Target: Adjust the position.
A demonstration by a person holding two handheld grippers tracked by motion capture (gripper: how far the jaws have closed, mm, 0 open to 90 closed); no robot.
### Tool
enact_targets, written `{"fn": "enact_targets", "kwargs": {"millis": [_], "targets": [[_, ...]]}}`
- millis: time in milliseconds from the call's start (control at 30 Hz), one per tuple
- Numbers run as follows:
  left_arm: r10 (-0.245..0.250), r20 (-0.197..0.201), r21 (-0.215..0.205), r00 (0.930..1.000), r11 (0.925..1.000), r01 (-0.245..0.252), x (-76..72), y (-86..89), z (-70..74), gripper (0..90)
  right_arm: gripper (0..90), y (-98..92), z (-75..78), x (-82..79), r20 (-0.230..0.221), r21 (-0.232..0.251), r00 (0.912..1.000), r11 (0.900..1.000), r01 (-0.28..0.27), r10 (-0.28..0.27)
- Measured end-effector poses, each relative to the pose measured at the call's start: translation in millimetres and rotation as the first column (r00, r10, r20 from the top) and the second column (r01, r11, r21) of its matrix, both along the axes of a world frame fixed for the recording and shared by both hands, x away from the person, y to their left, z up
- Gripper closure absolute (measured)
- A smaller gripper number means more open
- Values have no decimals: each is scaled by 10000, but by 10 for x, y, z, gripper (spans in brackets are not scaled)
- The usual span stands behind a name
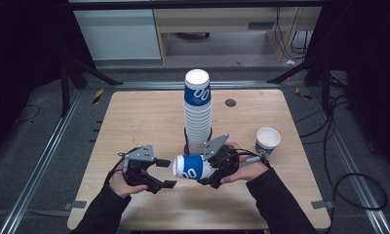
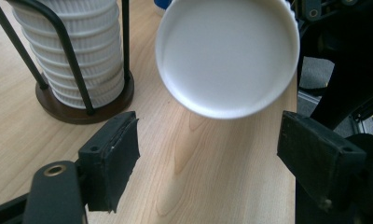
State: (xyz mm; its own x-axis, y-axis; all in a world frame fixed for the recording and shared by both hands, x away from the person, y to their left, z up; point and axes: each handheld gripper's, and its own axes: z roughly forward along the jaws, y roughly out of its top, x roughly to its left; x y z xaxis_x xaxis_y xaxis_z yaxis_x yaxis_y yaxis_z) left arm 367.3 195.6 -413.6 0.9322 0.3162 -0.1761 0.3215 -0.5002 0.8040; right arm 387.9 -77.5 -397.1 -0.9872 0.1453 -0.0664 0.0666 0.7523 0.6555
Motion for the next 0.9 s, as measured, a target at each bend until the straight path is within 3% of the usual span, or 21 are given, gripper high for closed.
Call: {"fn": "enact_targets", "kwargs": {"millis": [200, 467, 900], "targets": [[-61, -59, 209, 10000, 9998, 62, 2, -30, -25, 190, 156, 137, -44, -10, 96, -710, 9995, 9970, -300, 308], [-216, -183, 520, 9996, 9984, 226, 3, -80, -64, 182, 155, 348, -91, -28, 215, -1163, 9973, 9909, -679, 709], [-330, -292, 514, 9990, 9981, 345, 8, -94, -84, 243, 155, 457, -130, -34, 254, -1325, 9950, 9869, -922, 964]]}}
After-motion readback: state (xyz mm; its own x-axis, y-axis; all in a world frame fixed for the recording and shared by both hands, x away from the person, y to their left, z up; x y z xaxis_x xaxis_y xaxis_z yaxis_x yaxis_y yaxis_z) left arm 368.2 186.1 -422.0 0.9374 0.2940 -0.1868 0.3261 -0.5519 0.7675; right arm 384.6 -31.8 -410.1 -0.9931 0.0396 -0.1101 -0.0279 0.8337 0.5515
